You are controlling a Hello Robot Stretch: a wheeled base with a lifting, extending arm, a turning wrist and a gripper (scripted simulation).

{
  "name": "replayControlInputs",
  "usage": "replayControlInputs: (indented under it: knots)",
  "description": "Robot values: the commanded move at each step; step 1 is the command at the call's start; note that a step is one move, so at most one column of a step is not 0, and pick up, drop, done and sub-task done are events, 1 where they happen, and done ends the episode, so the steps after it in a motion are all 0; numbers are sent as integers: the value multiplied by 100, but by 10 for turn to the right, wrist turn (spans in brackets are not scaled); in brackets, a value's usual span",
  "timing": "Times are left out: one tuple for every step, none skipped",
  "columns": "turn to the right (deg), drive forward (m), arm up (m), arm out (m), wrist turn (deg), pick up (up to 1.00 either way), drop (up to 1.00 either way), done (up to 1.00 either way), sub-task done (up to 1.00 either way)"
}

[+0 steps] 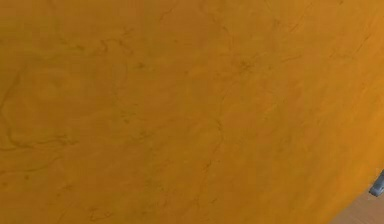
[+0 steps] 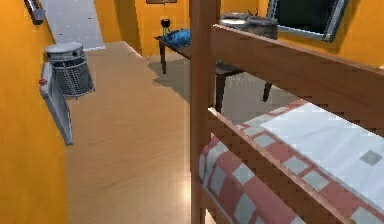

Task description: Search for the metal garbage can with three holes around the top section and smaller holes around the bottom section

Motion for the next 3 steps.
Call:
replayControlInputs:
  knots:
    - [450, 0, 0, 0, 0, 0, 0, 0, 0]
    - [150, 0, 0, 0, 0, 0, 0, 0, 0]
    - [0, 100, 0, 0, 0, 0, 0, 0, 0]
